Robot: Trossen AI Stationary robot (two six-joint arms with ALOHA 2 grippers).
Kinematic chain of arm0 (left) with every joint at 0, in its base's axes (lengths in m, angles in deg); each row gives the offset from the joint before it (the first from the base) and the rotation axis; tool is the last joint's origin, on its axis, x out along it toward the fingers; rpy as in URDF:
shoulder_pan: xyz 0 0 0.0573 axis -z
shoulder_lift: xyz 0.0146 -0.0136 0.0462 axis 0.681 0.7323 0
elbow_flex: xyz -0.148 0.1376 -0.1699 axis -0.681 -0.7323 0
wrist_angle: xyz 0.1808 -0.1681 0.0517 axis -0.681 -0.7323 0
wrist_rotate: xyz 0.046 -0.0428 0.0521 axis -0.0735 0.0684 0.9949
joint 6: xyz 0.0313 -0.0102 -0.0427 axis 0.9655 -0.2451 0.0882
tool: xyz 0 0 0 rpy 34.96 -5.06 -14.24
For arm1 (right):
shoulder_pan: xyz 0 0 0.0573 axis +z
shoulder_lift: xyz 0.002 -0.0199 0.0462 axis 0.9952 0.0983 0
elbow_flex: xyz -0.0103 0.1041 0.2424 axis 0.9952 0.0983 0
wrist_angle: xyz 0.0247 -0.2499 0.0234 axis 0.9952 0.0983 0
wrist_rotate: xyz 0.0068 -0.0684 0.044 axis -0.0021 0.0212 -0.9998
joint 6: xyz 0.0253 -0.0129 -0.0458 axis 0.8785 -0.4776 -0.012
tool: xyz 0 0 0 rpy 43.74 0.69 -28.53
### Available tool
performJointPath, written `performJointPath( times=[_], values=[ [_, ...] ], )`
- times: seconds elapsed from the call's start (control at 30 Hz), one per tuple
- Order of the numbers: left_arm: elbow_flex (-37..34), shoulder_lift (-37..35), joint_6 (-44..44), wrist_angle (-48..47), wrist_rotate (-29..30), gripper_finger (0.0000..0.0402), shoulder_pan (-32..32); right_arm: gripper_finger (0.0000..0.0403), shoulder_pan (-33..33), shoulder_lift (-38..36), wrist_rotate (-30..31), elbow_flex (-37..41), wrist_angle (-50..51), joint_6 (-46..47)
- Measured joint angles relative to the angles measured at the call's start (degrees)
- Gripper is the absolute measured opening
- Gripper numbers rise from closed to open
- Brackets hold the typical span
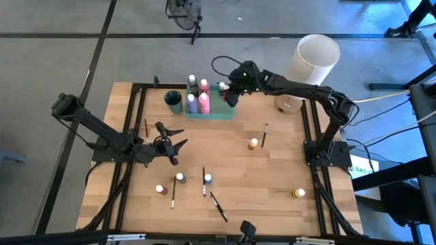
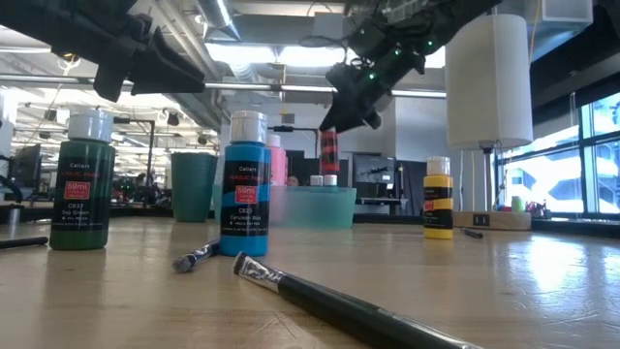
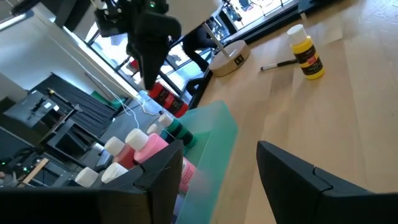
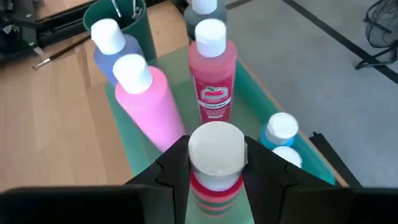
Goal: Pick & Place Paint Supplies
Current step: Put the top small red paint bottle into the green bin
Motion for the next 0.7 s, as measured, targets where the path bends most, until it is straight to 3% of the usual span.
performJointPath(
  times=[0.5, 0.7],
  values=[
    [0.0, 0.0, -0.9, 0.1, -3.9, 0.0200, -2.7, 0.0119, -0.2, 0.0, 2.3, 14.4, -22.9, -1.0],
    [0.0, 0.0, -0.9, 0.1, -3.9, 0.0200, -2.7, 0.0119, -0.2, 0.0, 6.1, 17.6, -24.9, -1.0]
  ],
)
